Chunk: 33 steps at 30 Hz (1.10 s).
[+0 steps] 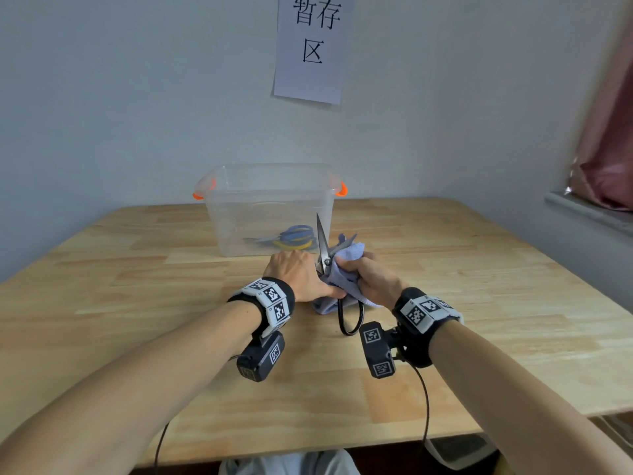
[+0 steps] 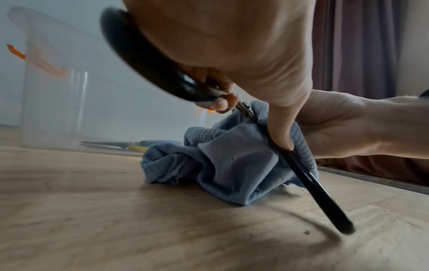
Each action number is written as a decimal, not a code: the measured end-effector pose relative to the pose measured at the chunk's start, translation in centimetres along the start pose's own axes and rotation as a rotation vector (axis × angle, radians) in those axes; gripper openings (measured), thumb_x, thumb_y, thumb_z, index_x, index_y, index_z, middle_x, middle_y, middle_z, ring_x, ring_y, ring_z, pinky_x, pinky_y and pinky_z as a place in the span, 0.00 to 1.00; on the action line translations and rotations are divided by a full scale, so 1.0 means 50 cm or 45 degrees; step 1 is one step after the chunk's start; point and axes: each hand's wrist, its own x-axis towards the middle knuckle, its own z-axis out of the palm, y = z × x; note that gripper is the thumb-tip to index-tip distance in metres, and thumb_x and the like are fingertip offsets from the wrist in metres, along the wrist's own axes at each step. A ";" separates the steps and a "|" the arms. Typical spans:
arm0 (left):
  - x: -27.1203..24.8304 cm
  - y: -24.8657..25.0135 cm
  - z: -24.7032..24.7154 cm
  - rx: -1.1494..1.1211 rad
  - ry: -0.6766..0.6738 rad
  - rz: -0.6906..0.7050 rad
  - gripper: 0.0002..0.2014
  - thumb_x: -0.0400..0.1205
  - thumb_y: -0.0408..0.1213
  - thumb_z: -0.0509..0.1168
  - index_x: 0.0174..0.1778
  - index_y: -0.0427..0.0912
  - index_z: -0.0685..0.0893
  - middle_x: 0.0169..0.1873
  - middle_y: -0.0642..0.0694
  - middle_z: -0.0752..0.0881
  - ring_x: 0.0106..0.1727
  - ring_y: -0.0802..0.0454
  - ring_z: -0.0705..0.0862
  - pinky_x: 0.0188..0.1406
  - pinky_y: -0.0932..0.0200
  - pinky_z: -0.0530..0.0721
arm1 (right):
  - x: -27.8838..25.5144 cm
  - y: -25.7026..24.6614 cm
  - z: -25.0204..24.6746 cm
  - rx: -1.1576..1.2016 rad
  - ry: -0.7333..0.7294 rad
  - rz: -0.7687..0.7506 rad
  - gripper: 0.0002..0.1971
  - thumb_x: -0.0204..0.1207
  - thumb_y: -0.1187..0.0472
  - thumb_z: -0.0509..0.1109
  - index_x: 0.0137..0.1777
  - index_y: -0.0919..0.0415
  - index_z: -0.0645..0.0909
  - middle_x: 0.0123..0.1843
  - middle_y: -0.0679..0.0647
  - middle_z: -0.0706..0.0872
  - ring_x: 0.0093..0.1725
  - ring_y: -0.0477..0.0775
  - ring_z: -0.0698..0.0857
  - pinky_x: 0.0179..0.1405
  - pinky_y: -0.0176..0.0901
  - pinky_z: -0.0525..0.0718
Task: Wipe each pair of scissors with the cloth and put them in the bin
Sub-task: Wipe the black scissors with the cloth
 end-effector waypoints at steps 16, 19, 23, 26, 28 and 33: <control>-0.016 0.020 -0.017 0.137 0.051 0.151 0.30 0.71 0.76 0.64 0.28 0.51 0.66 0.26 0.54 0.73 0.36 0.51 0.75 0.38 0.57 0.69 | 0.021 0.001 0.024 -0.037 0.384 0.002 0.05 0.76 0.71 0.75 0.40 0.73 0.84 0.37 0.67 0.89 0.40 0.66 0.90 0.50 0.66 0.90; -0.012 0.021 -0.015 0.162 0.038 0.152 0.32 0.71 0.77 0.63 0.29 0.50 0.66 0.26 0.53 0.73 0.35 0.51 0.75 0.38 0.57 0.69 | 0.023 -0.001 0.027 -0.037 0.442 -0.013 0.06 0.76 0.71 0.75 0.39 0.72 0.84 0.34 0.65 0.89 0.36 0.62 0.89 0.45 0.59 0.90; -0.011 0.020 -0.012 0.186 0.024 0.151 0.33 0.69 0.79 0.62 0.30 0.50 0.65 0.28 0.53 0.74 0.38 0.49 0.76 0.40 0.56 0.71 | 0.022 -0.005 0.033 -0.006 0.469 -0.070 0.09 0.79 0.71 0.71 0.36 0.72 0.82 0.34 0.67 0.86 0.33 0.59 0.87 0.34 0.50 0.89; -0.013 0.022 -0.011 0.178 0.000 0.151 0.33 0.67 0.80 0.62 0.31 0.50 0.66 0.30 0.52 0.77 0.40 0.49 0.80 0.42 0.55 0.75 | 0.016 -0.016 0.032 0.030 0.507 -0.107 0.14 0.81 0.75 0.66 0.33 0.70 0.79 0.29 0.60 0.83 0.30 0.53 0.84 0.25 0.40 0.86; -0.011 0.020 -0.012 0.194 -0.008 0.135 0.34 0.67 0.81 0.62 0.30 0.49 0.67 0.29 0.52 0.76 0.41 0.49 0.81 0.41 0.55 0.75 | 0.011 -0.022 0.033 0.015 0.498 -0.135 0.14 0.82 0.75 0.65 0.33 0.71 0.78 0.31 0.61 0.82 0.31 0.55 0.84 0.24 0.40 0.86; -0.006 0.022 -0.014 0.240 -0.025 0.117 0.36 0.66 0.82 0.61 0.29 0.47 0.68 0.27 0.52 0.74 0.37 0.50 0.77 0.38 0.56 0.71 | 0.006 -0.024 0.037 0.032 0.523 -0.138 0.13 0.81 0.74 0.67 0.33 0.70 0.81 0.31 0.61 0.84 0.27 0.53 0.86 0.24 0.41 0.87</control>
